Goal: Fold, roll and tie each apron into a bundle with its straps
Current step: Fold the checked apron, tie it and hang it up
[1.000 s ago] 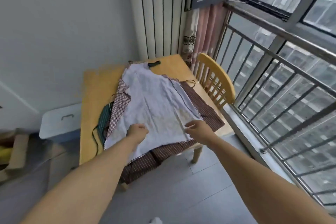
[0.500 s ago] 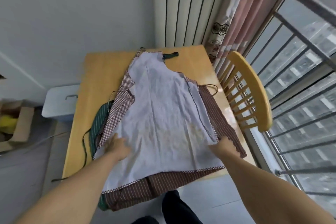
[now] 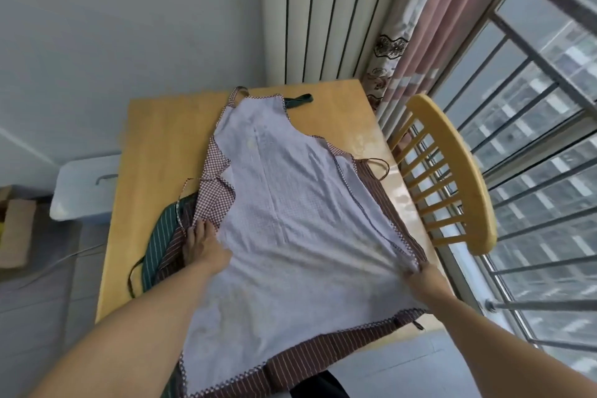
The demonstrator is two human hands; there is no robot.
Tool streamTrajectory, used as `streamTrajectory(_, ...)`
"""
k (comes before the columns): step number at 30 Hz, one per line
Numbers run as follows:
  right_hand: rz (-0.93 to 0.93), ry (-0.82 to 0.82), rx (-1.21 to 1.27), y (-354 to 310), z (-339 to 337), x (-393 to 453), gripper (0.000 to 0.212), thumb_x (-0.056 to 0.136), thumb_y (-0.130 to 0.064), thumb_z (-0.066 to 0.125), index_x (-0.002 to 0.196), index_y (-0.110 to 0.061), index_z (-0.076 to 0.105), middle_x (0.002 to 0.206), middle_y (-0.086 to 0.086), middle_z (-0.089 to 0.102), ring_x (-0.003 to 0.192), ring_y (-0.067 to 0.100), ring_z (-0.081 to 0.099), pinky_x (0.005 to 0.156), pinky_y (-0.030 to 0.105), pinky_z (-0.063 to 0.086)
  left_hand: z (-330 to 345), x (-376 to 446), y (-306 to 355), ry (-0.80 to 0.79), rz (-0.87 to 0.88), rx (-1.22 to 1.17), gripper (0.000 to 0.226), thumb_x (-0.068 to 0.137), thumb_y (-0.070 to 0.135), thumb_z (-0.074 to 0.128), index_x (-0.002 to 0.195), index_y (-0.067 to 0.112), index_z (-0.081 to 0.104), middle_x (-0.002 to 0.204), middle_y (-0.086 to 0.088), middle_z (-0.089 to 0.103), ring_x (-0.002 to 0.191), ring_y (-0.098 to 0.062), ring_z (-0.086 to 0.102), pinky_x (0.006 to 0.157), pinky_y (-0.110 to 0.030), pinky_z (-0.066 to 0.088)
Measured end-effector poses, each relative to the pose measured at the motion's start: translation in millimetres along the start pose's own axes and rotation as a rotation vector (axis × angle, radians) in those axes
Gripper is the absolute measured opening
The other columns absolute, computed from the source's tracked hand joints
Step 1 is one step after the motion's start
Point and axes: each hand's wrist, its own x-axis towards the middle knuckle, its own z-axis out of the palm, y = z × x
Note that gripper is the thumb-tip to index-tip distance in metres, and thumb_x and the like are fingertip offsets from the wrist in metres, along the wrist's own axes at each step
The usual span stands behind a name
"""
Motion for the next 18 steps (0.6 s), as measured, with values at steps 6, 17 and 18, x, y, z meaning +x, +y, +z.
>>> streamTrajectory(6,-0.005,0.168,-0.068,23,-71,-11,0.022,0.097,-0.021,0.056,0.112,-0.008,0.065,0.106,0.018,0.071,0.088,0.033,0.063,0.079,0.041,0.052,-8,-13,14,0.11,0.046,-0.078,0.082,0.093,0.022,0.066,0.16,0.019,0.018,0.158,-0.009,0.03,0.141,-0.032,0.037,0.107,-0.045,0.043)
streamTrajectory(17,-0.692,-0.348,0.04,-110,70,-175,0.037,0.102,-0.021,0.054,0.137,-0.032,0.059,0.127,-0.01,0.07,0.114,0.014,0.068,0.101,0.039,0.053,-6,2,-33,-0.023,-0.031,-0.56,0.062,0.088,0.003,0.066,0.146,0.011,0.047,0.137,-0.016,0.059,0.118,-0.037,0.059,0.097,-0.043,0.053)
streamTrajectory(18,-0.763,-0.348,-0.066,-116,92,-187,0.043,0.102,-0.027,0.05,0.143,-0.041,0.05,0.132,-0.011,0.068,0.117,0.014,0.066,0.102,0.035,0.052,-7,3,-34,-0.068,-0.073,-0.673,0.053,0.089,0.002,0.063,0.141,0.009,0.053,0.134,-0.016,0.061,0.112,-0.035,0.062,0.093,-0.042,0.056)
